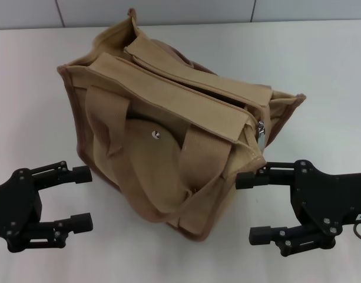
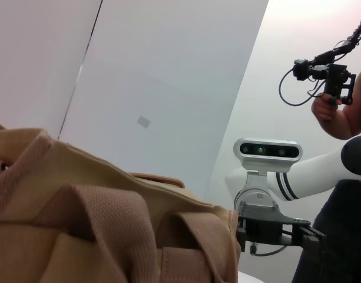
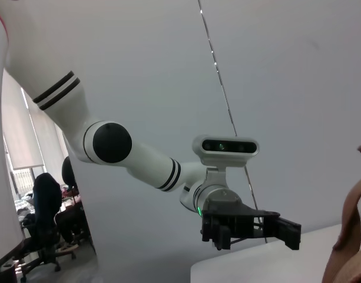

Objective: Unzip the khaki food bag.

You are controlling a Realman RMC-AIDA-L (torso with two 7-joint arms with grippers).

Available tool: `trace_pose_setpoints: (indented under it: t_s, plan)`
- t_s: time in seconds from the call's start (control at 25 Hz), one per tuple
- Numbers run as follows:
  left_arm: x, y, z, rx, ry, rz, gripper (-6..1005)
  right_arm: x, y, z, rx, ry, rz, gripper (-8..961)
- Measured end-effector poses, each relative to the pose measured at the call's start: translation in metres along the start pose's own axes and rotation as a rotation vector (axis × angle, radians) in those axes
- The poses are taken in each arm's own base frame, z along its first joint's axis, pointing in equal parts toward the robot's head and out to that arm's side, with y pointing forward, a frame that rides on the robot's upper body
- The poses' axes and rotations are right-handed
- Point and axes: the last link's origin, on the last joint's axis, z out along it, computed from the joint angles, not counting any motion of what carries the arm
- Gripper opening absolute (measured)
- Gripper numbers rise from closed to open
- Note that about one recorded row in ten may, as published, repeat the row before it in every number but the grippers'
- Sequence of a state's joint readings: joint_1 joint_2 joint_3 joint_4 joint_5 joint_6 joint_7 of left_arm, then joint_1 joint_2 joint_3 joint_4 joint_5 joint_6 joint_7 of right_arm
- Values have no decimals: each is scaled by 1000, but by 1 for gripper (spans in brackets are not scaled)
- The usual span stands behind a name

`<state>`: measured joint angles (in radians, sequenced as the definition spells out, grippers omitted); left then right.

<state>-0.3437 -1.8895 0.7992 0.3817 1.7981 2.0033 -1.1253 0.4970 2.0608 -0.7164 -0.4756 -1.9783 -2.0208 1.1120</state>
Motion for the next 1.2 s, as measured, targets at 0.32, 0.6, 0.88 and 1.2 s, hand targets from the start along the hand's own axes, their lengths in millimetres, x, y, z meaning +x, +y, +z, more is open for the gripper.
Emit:
trace_pose_setpoints:
  t_s: [0.32, 0.6, 0.88, 1.2]
  plan:
    - [1, -1, 2, -3, 3, 0, 846, 0, -1, 1, -4, 5, 0, 804]
    - [-1, 0, 1, 1, 5, -5, 846, 0, -1, 1, -4, 7, 0, 804]
    - [-2, 1, 1, 4, 7, -7, 846, 0, -1, 1, -1, 7, 3, 804]
    - [-3, 2, 1, 5, 8, -7, 846, 3, 2, 4, -4, -6, 12, 804]
